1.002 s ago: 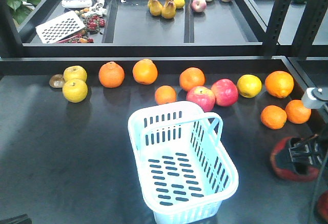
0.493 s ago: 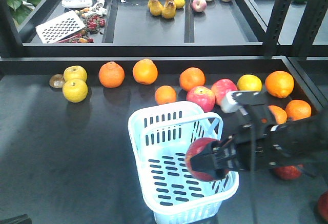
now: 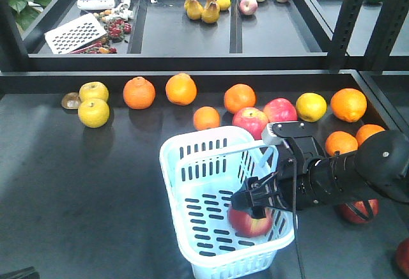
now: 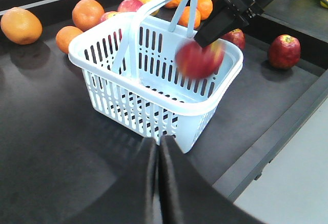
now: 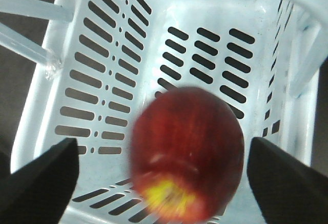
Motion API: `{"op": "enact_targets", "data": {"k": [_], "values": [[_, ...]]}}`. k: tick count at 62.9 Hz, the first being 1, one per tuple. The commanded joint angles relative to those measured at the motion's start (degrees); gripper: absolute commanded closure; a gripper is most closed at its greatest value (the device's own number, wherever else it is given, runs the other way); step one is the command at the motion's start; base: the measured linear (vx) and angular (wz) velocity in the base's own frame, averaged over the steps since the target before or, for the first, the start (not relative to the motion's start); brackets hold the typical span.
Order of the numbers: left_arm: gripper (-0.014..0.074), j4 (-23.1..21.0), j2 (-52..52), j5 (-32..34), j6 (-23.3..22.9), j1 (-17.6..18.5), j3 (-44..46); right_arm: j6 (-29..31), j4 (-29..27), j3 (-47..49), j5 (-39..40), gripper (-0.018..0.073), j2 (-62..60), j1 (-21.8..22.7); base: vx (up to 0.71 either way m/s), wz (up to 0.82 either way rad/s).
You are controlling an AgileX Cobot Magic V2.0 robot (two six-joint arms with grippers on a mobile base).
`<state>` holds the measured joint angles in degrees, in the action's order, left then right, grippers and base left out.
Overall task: Pick three apples into basket with both arms
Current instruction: 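Carry the apple over the basket and open the right gripper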
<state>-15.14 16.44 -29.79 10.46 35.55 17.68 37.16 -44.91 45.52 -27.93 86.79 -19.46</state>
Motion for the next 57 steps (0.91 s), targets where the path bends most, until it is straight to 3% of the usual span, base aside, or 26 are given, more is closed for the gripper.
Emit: {"op": "enact_targets", "data": {"k": [1, 13, 24, 35, 51, 57], "values": [[0.0603, -0.6, 0.4, 3.9, -0.4, 0.1, 1.6, 1.7, -1.3, 1.7, 1.2, -0.0116, -1.9, -0.1, 0.00, 0.00], [0.0603, -0.6, 0.4, 3.9, -0.4, 0.1, 1.6, 2.6, -1.3, 1.7, -1.0, -0.0050, -2.4, 0.0, 0.00, 0.00], [0.0603, -0.6, 0.4, 3.9, -0.4, 0.1, 1.6, -1.8, 3.1, 1.7, -5.0, 0.0174, -6.1, 0.0, 0.00, 0.00], [0.0603, -0.6, 0.4, 3.9, -0.4, 0.1, 1.6, -16.4, 18.7, 1.6, -4.8, 0.0578, -12.2, 0.1, 0.00, 0.00], [0.0603, -0.6, 0.4, 3.9, -0.4, 0.1, 1.6, -46.8, 52.7, 1.6, -7.7, 0.0566, -15.0, 0.3, 0.00, 0.00], [0.0603, -0.6, 0.4, 3.9, -0.4, 0.1, 1.6, -52.3, 59.0, 1.6, -7.6, 0.0558, -14.9, 3.1, 0.00, 0.00]]}}
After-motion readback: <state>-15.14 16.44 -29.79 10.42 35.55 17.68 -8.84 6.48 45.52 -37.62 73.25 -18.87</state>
